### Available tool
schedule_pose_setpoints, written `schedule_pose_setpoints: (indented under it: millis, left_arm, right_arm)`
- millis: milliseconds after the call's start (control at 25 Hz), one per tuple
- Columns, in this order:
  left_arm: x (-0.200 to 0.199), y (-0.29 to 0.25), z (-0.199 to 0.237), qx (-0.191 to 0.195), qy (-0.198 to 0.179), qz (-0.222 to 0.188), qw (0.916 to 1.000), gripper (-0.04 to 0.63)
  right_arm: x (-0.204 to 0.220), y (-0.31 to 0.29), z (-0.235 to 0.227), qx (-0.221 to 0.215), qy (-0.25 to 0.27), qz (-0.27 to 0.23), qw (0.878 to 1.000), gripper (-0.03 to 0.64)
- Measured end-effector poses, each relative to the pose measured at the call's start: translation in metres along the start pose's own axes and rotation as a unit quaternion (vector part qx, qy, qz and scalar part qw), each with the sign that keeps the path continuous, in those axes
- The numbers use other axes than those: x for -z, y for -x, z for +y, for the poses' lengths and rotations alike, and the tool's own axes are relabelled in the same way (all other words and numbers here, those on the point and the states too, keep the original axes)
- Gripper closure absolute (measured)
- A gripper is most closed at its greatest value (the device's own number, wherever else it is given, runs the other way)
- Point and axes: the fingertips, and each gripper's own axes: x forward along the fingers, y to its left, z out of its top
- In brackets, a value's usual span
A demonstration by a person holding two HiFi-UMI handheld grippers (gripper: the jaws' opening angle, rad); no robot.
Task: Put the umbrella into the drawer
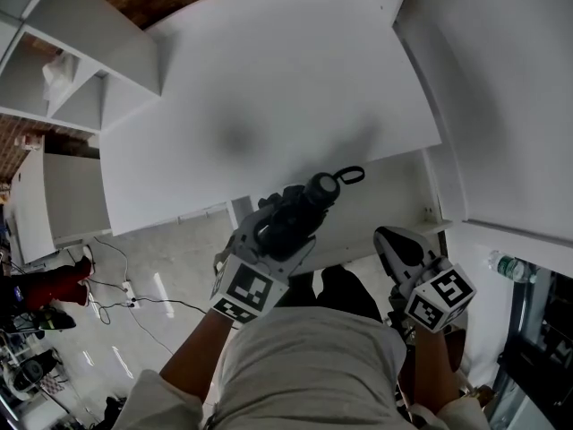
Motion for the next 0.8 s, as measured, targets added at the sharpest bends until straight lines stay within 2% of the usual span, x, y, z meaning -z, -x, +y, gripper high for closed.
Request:
schedule_pose_setpoints:
  millis: [200,800]
  left_arm:
    - [0.009,-0.008,0.001,0.011,-0.027,0.018,0.9994,0.307]
    - [0.045,-0.044,-0.01,0.044,-0.053,0.066,0.9954,0.307]
  right_arm:
    - [0.008,-0.004,-0.002,0.005,-0.012,0.005,1.0,0.589]
    - [0.023,0.001,-0.015,0.02,-0.043,0.008,0.999,0.589]
